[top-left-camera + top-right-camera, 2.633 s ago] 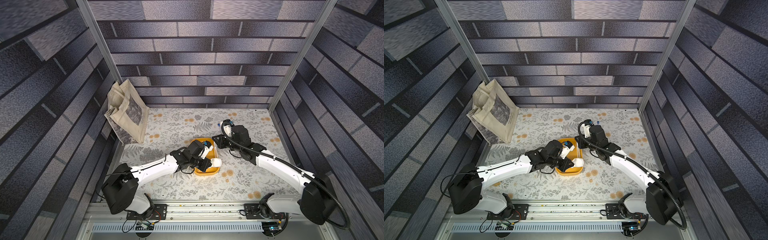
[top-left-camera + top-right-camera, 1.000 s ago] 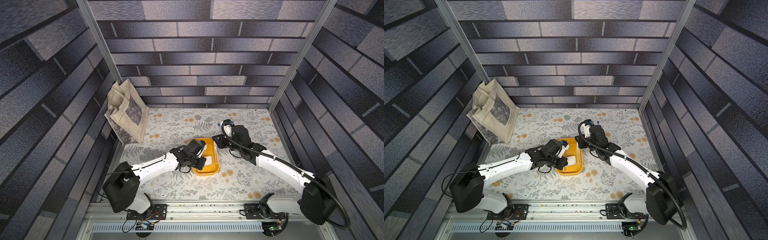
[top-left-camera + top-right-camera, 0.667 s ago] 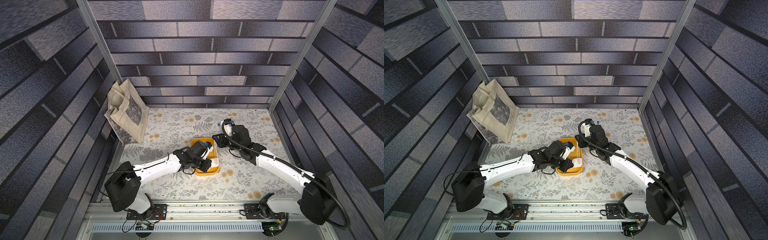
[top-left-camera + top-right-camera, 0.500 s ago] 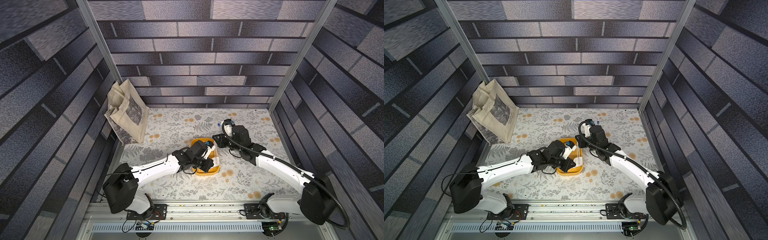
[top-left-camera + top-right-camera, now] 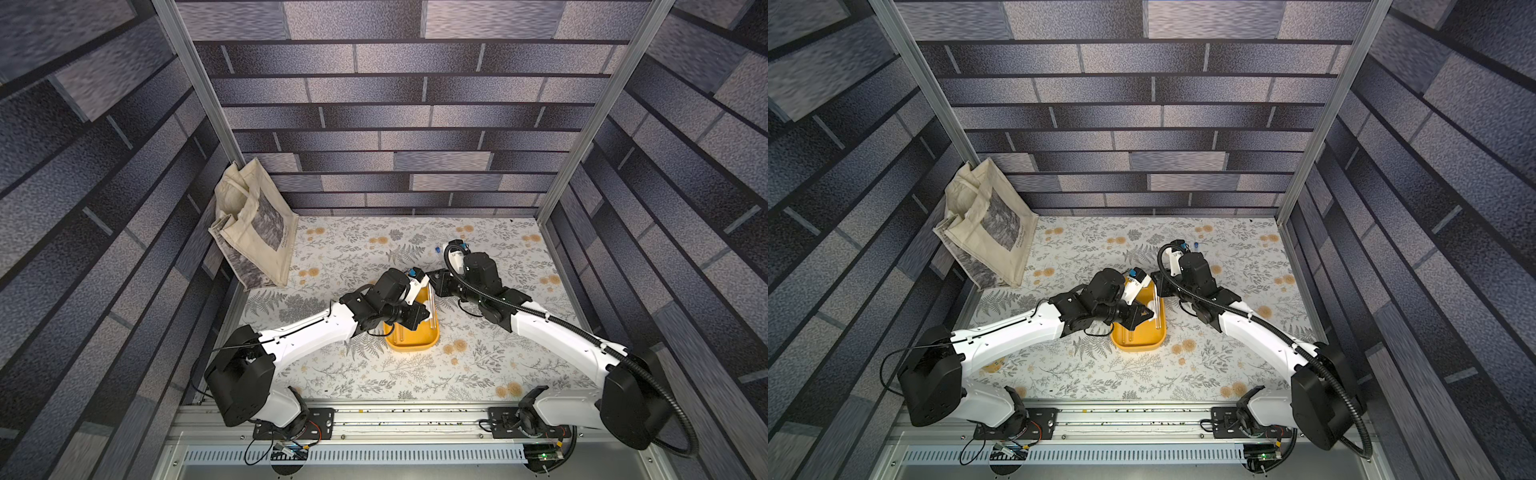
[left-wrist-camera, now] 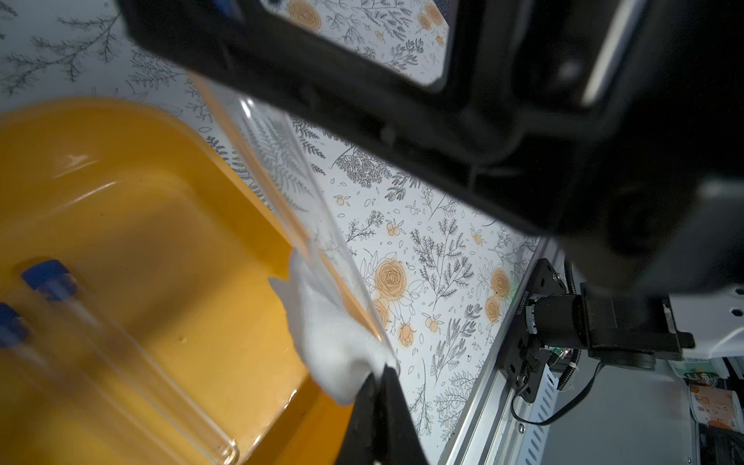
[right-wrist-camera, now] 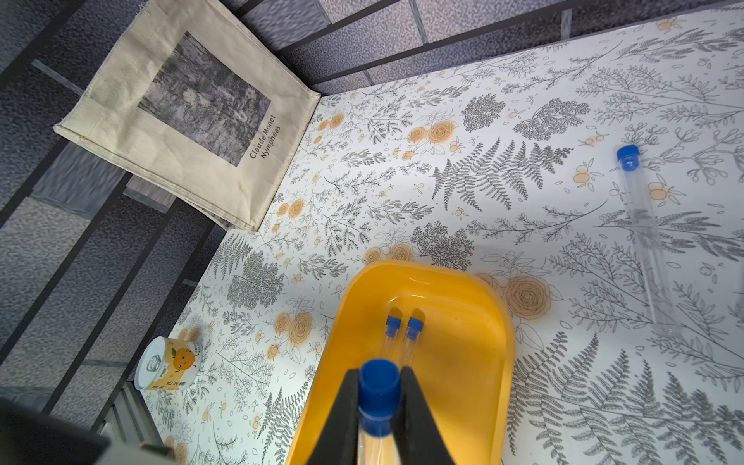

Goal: Wipe the exteriors of test tubes
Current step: Wipe the dirt from the test tube.

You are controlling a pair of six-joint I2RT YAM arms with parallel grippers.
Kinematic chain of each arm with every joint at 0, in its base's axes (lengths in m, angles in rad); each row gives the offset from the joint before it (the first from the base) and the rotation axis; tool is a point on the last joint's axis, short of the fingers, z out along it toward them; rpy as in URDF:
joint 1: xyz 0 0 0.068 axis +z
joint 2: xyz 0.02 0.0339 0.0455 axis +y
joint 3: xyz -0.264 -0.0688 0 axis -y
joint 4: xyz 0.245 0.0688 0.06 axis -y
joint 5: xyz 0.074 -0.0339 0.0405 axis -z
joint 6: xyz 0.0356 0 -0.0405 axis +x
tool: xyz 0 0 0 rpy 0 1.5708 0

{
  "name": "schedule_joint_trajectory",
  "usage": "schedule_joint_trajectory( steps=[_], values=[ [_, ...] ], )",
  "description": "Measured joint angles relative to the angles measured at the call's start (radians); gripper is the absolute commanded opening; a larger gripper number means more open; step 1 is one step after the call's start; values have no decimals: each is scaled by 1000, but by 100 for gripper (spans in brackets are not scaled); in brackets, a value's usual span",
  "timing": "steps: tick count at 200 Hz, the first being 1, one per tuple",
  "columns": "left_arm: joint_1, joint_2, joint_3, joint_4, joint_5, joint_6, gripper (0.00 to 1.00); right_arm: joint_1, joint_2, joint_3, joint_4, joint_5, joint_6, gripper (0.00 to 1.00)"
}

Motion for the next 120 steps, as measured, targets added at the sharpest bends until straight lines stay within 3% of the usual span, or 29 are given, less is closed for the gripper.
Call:
schedule_joint_trajectory(
  steps=[56, 120],
  values=[
    [65, 32, 83, 3, 34, 38, 0, 0, -5, -5, 0, 0, 5, 17],
    [37, 19, 53, 5, 44, 49, 1, 0, -5, -7, 0, 0, 8, 19]
  ],
)
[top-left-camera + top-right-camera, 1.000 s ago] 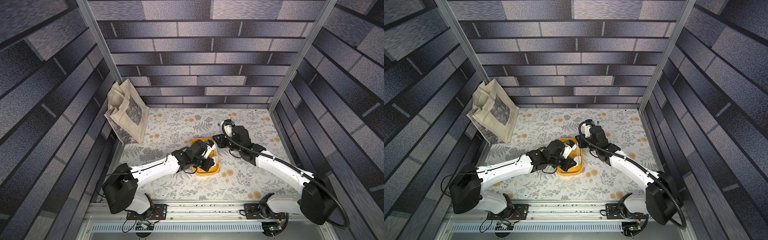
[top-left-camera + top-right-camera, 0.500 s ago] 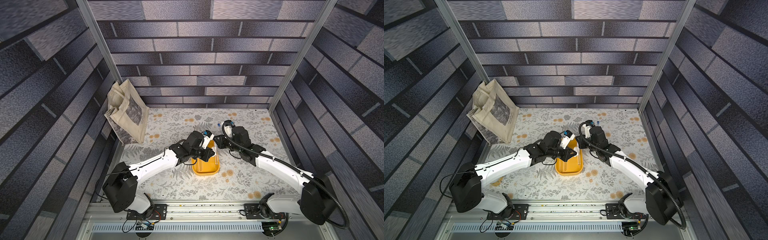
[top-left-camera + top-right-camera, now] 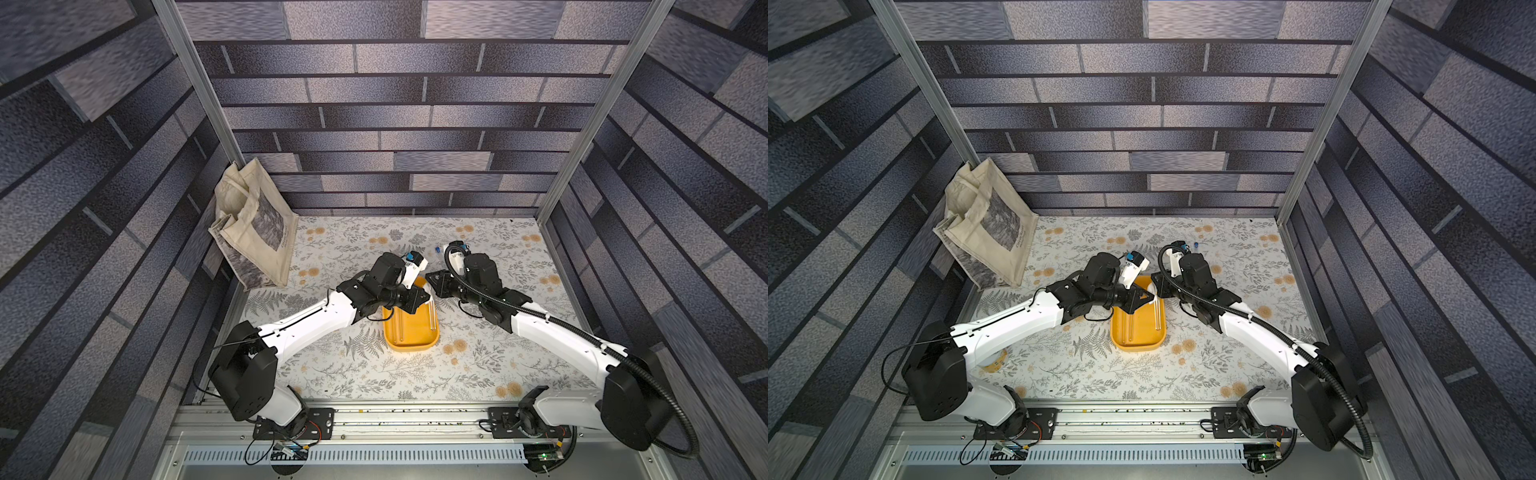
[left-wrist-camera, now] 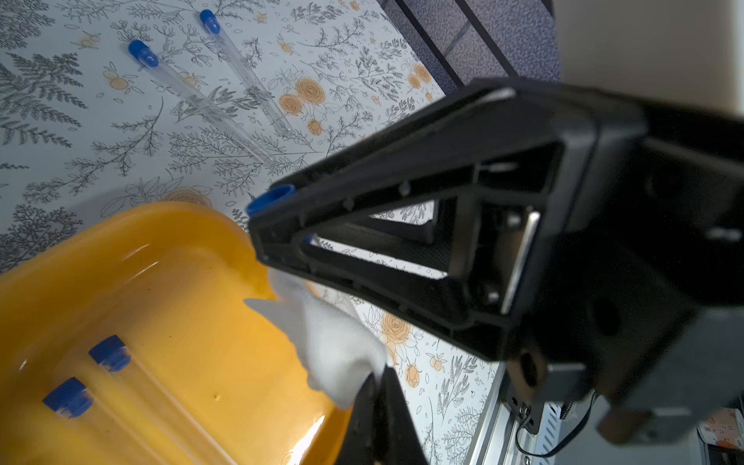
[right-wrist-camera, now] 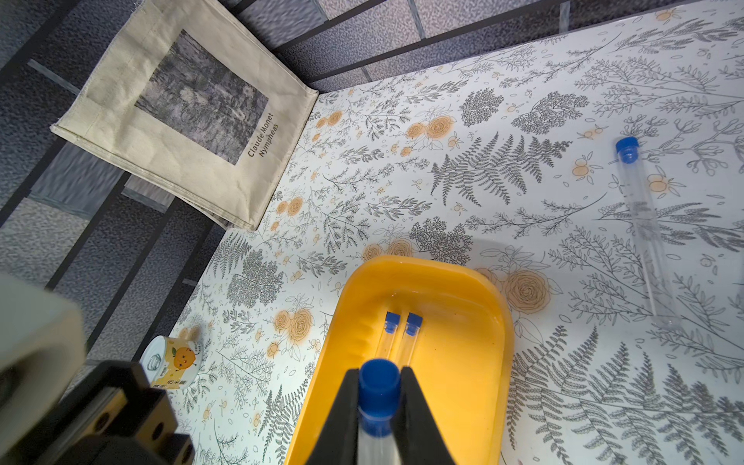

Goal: Wipe the exteriors of test tubes
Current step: Wipe the dirt from the test tube.

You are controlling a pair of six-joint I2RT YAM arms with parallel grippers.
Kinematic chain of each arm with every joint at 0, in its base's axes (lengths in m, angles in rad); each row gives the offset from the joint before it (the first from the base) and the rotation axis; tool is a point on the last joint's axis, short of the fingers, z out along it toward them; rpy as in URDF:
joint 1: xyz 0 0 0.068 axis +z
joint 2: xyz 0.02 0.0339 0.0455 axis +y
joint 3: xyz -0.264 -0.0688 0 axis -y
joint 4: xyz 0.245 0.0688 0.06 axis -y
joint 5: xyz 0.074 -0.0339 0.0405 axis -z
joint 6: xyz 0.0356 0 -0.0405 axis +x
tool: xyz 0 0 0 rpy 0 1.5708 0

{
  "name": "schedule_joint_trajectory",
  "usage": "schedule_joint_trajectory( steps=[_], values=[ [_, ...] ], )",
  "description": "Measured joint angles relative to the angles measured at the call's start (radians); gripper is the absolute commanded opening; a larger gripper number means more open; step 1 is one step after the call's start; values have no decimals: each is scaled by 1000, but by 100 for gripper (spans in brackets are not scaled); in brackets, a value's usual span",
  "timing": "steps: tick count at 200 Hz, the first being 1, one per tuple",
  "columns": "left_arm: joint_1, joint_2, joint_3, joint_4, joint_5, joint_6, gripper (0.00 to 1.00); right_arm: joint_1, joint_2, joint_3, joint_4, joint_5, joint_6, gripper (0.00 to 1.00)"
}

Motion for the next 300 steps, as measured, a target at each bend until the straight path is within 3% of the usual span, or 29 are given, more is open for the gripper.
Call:
schedule_joint_trajectory(
  steps=[106, 167, 238, 300],
  values=[
    [-118, -151, -170, -52, 0, 0, 1, 0, 6, 1, 0, 0, 0, 19],
    [-59, -109, -141, -53, 4, 6, 0, 0, 6, 1, 0, 0, 0, 19],
    [40, 9, 23, -56, 34, 60, 0, 0, 6, 1, 0, 0, 3, 19],
    [40, 16, 53, -63, 46, 75, 1, 0, 6, 1, 0, 0, 3, 19]
  ],
)
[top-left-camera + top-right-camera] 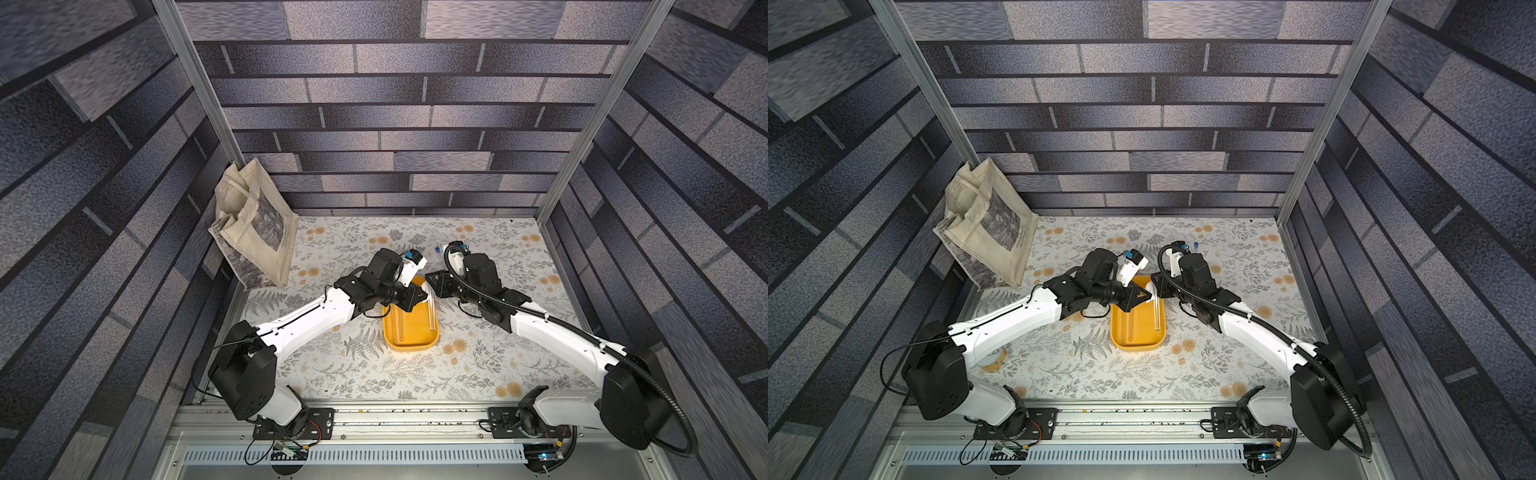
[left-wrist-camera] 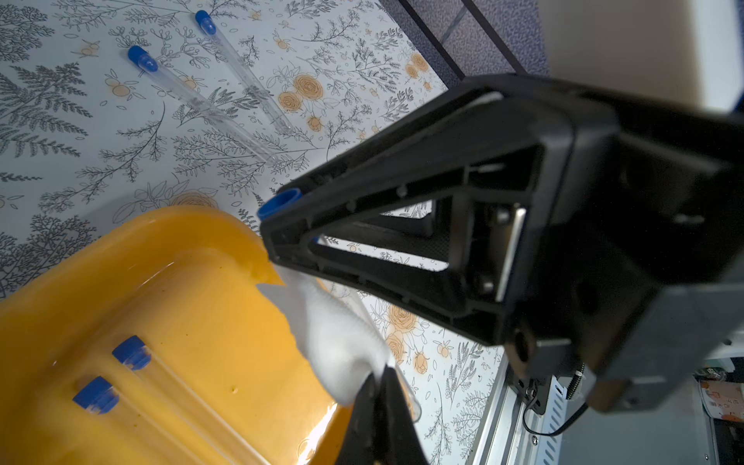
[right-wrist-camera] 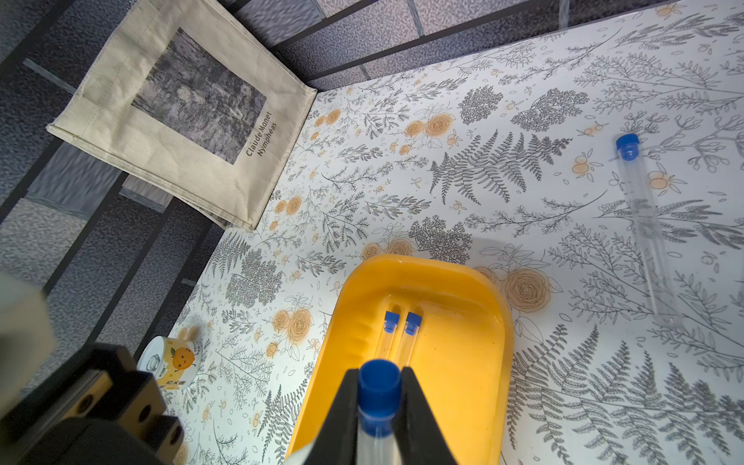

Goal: Wipe the exteriors of test tubes
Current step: Wipe the dirt from the test tube.

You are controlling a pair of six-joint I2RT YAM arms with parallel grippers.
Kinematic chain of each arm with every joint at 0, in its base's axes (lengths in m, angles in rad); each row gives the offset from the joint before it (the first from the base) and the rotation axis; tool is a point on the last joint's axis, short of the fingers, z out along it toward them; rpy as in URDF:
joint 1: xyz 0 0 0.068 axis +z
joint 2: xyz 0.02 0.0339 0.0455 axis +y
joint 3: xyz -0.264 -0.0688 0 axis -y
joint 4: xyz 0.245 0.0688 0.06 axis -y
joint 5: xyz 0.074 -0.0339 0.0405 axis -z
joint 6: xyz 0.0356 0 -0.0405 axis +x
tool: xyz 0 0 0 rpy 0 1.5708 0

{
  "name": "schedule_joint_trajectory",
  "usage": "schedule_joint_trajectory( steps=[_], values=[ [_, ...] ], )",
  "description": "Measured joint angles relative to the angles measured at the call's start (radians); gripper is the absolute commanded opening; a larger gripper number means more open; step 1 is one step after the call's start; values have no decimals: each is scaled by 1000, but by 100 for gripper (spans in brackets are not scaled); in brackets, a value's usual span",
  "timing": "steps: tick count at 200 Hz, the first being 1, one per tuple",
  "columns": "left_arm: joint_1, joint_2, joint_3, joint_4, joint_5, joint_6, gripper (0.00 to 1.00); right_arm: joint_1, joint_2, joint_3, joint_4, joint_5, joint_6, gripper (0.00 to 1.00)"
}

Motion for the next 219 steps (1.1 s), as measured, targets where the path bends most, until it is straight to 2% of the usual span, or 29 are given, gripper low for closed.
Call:
schedule_joint_trajectory(
  steps=[68, 130, 174, 219],
  values=[
    [-80, -33, -93, -7, 10, -5, 1, 0, 0, 0, 0, 11, 0, 20],
    [-172, -103, -219, 24, -21, -74, 1, 0, 0, 0, 0, 14, 0, 21],
    [-150, -103, -227, 34, -35, -80, 1, 0, 0, 0, 0, 14, 0, 21],
    [-54, -79, -177, 34, -16, -72, 0, 0, 0, 0, 0, 14, 0, 21]
  ],
)
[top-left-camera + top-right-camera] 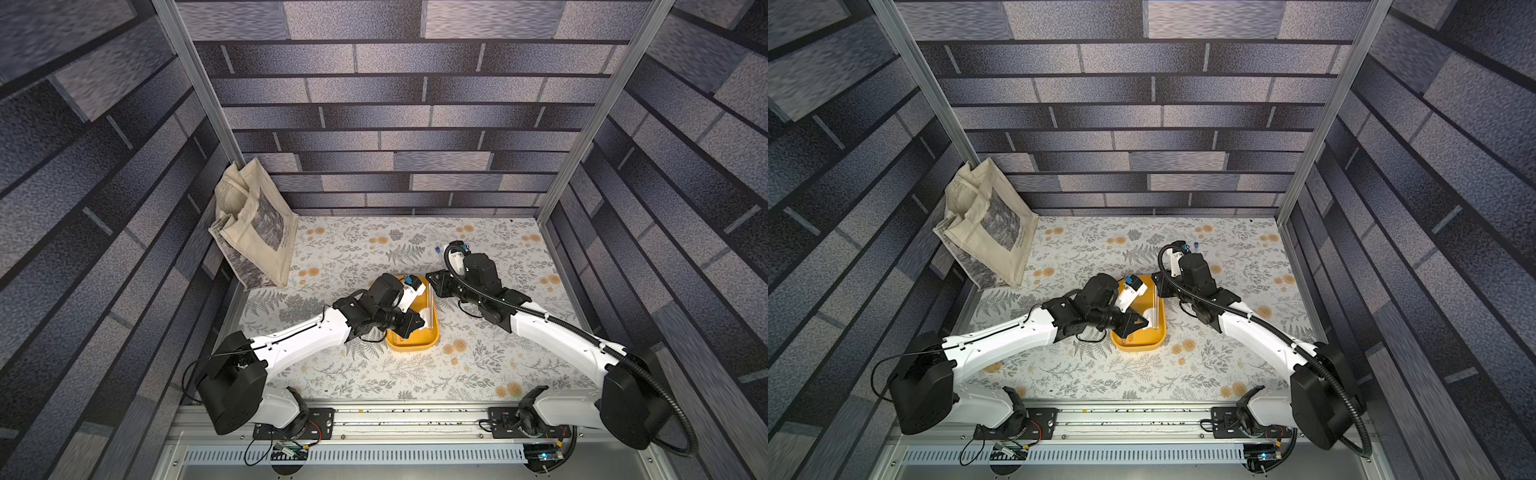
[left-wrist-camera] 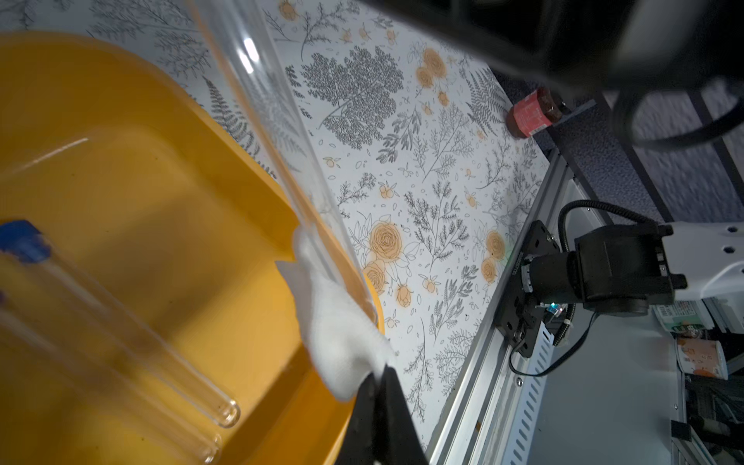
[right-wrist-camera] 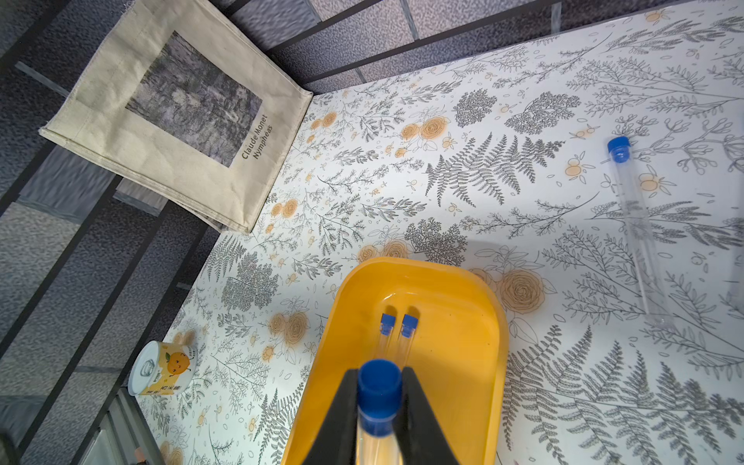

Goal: Wipe the exteriors of test tubes
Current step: Wipe the dirt from the test tube.

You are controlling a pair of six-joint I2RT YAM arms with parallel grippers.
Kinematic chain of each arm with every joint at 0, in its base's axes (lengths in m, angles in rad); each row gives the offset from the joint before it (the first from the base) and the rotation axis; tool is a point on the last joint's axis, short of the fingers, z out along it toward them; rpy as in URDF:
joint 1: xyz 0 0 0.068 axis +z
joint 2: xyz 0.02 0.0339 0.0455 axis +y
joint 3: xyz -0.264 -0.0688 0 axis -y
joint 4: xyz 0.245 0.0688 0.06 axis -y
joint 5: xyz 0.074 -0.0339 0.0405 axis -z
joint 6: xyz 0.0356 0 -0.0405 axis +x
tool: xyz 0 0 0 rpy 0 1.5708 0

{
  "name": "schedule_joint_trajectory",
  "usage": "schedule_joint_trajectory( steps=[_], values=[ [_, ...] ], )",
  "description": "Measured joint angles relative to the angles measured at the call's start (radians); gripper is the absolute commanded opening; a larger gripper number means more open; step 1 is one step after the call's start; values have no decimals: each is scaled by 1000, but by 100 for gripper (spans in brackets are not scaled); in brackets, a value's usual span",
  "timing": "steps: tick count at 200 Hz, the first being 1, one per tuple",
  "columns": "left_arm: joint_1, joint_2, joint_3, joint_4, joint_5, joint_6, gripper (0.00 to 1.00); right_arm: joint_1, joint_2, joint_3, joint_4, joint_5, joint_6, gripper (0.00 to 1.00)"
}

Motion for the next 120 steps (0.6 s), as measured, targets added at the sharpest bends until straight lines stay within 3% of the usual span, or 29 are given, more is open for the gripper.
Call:
schedule_joint_trajectory(
  steps=[65, 120],
  values=[
    [82, 93, 171, -4, 42, 34, 1, 0, 0, 0, 0, 0, 0, 20],
    [76, 91, 172, -7, 57, 34, 1, 0, 3, 0, 0, 0, 4, 17]
  ],
)
